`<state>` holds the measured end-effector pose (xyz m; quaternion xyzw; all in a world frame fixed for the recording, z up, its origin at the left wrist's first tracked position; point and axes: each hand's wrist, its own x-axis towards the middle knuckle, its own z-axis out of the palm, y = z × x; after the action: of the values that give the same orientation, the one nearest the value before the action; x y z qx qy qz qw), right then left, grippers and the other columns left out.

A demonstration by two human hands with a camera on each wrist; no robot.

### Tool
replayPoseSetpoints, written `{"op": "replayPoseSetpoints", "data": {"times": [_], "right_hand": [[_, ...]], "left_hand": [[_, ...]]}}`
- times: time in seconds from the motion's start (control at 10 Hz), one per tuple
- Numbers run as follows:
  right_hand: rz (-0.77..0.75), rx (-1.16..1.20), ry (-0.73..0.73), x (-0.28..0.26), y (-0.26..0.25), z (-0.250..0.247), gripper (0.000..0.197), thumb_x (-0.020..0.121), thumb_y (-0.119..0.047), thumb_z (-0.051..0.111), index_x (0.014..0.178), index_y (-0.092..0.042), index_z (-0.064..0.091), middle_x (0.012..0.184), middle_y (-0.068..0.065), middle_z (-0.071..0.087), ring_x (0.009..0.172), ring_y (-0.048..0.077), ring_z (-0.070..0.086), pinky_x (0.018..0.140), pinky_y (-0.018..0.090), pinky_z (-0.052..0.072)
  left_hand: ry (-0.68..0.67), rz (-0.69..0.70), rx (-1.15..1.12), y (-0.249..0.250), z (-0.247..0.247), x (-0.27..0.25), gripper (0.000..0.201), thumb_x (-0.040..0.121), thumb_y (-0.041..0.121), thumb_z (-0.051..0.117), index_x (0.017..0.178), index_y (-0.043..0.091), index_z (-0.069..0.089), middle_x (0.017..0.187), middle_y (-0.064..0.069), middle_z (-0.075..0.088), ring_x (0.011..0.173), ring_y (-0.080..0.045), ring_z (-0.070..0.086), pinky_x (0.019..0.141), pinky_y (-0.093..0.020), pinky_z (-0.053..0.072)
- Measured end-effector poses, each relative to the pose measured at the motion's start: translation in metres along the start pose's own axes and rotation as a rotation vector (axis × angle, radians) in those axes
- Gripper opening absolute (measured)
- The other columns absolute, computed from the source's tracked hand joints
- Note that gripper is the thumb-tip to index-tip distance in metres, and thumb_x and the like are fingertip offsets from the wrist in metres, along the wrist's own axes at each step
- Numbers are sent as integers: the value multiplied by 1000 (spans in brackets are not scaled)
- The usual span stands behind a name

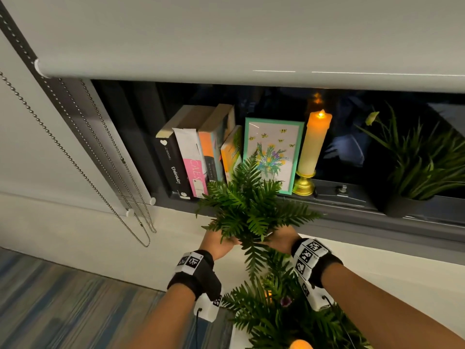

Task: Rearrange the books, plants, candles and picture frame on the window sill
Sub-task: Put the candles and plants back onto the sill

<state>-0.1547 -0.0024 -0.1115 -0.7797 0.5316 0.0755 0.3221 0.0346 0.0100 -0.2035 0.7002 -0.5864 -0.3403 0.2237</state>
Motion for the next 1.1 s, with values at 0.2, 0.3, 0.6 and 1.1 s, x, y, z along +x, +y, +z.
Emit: {"op": "replayPoseSetpoints", "data": {"times": [0.2,0.3,0.6,1.1], "right_hand": [[51,-4,-89,-7,0,-7,43,100,-32,39,138,-13,43,141,10,46,131,23,43,103,28,36],[63,45,-163,-4,8,-5,49,100,-40,35,143,-17,35,147,9,39,136,25,37,108,30,30],[27,95,-102,-11,31,-8,41,99,-38,41,134,-16,48,135,8,51,125,24,47,103,28,35],[-77,361,369,-85,112,-1,17,83,-12,69,98,-20,65,88,-2,71,77,18,68,77,27,49]], "left_hand": [[-169,-261,-98,49,-8,-32,32,97,18,52,128,8,55,149,-13,41,139,-24,35,99,-12,21],[-269,-208,-277,58,-11,-31,33,103,9,34,78,25,50,136,-26,46,118,-40,47,99,-31,38],[-58,30,-101,11,1,-22,20,83,39,60,85,19,59,90,-6,60,98,-23,59,112,-41,35],[25,45,-6,24,21,-82,47,85,2,64,129,2,49,105,-6,59,94,-24,63,79,-25,47]]}}
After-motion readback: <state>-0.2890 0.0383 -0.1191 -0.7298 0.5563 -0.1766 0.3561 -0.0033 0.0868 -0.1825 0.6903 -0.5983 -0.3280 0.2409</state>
